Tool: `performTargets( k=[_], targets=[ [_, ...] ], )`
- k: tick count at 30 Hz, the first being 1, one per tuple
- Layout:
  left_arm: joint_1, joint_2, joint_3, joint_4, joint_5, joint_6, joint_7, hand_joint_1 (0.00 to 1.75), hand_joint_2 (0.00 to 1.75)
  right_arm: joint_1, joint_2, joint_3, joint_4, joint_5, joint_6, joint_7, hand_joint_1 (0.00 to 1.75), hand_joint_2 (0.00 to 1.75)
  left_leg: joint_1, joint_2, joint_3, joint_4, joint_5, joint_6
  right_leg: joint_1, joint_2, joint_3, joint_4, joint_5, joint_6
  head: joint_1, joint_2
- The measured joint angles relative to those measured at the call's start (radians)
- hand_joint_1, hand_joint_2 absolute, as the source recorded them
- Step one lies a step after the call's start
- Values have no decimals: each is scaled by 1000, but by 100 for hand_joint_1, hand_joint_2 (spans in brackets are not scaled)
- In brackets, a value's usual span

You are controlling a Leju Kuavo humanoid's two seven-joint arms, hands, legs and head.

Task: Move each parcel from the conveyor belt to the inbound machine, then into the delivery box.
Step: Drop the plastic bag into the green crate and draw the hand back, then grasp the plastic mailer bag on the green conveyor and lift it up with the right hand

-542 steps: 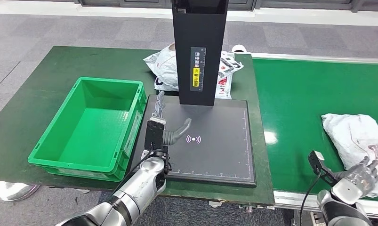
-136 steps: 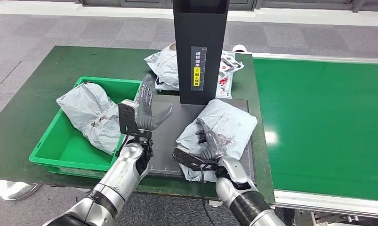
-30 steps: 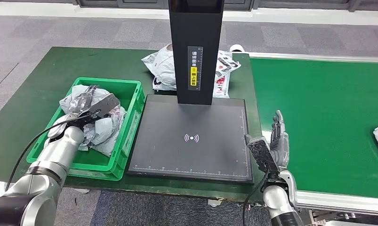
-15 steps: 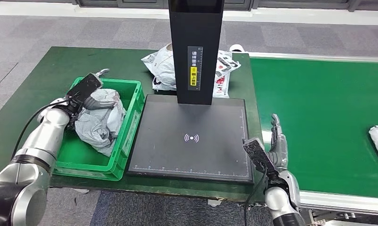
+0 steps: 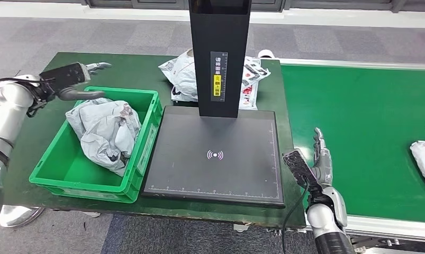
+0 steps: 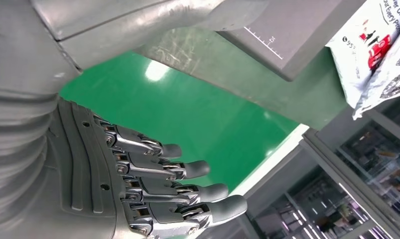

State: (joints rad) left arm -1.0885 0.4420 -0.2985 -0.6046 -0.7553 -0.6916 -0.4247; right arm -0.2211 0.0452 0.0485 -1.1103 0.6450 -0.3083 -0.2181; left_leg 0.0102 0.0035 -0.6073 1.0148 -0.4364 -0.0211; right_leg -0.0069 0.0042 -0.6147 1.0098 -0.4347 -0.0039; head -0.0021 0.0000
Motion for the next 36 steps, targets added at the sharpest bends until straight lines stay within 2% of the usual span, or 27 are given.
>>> performTargets(
  k=[4,9,26,30,33,36],
  targets=[
    [-47,43,-43,10,12,-72,-15,0,0,-1,-2,-8,16,5,11,-9,0,175,0,2,0,0,0,0,0,1,-1,0,0,0,0,0],
    [-65,76,-76,24,24,-82,-17,0,0,-7,-4,-12,35,9,13,-16,0,175,0,1,0,0,0,-1,0,1,-1,0,0,0,0,0],
    [-80,92,-107,44,29,-82,-18,0,0,-13,-7,-12,57,10,13,-16,0,175,0,0,0,0,0,-1,0,0,-1,0,0,0,0,0],
    [-80,92,-108,44,28,-83,-18,0,175,-13,-7,-12,57,10,13,-16,0,175,0,0,0,0,0,-1,0,0,-1,0,0,0,0,0],
    [-85,99,-122,43,14,-93,-23,0,175,-16,-8,-12,59,13,13,-17,0,175,0,0,0,0,0,-1,0,0,-1,0,0,0,0,0],
    [-108,119,-174,37,1,-105,-16,0,175,-25,-9,-13,67,18,9,-19,0,175,0,1,0,0,0,-1,0,1,-1,0,0,-1,0,0]
  ],
)
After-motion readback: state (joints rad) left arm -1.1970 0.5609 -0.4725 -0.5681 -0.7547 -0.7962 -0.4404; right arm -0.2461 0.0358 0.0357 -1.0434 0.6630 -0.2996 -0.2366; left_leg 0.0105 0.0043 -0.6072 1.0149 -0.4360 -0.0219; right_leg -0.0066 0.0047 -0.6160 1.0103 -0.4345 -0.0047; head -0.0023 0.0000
